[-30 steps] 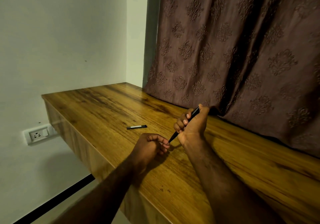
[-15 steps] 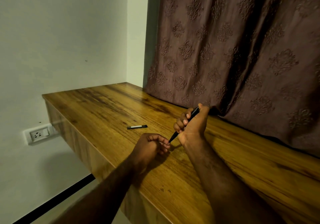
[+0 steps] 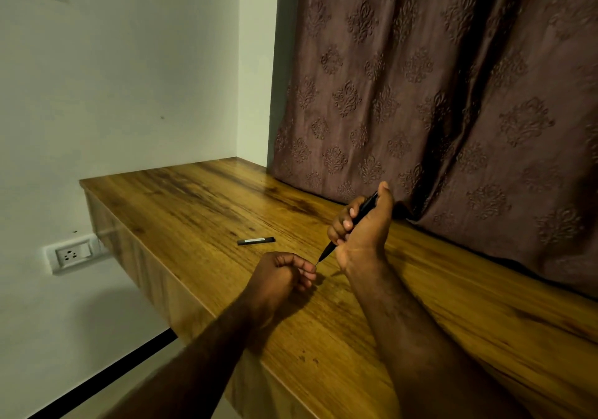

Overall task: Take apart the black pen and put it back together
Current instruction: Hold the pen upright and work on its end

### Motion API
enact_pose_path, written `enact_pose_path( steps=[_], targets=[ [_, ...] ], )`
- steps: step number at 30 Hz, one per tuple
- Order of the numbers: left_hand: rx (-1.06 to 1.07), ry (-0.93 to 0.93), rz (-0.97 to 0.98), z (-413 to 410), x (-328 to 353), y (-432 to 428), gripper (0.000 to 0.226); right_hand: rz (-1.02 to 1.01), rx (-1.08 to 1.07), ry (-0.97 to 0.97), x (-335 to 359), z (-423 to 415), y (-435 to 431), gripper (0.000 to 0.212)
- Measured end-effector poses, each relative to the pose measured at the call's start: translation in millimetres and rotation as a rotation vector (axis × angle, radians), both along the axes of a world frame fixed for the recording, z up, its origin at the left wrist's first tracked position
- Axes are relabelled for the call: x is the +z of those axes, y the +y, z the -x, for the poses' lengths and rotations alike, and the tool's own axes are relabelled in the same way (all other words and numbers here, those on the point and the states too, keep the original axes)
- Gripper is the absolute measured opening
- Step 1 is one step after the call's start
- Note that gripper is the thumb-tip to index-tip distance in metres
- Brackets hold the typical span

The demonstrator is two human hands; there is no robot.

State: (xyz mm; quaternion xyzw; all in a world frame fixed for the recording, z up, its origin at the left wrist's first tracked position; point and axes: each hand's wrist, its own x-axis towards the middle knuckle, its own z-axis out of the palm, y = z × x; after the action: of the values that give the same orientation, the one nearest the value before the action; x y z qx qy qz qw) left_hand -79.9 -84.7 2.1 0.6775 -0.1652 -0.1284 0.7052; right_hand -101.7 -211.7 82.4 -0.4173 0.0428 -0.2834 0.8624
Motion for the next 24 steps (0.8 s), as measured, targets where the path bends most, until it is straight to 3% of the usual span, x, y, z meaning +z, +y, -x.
enact_pose_path(
  steps=[24],
  targets=[
    [0.001,-0.022,-0.024,1.1,1.5,0.5,0.033,0.105,-0.076,0.006,-4.7,-2.5,9.5,0.054]
  ],
)
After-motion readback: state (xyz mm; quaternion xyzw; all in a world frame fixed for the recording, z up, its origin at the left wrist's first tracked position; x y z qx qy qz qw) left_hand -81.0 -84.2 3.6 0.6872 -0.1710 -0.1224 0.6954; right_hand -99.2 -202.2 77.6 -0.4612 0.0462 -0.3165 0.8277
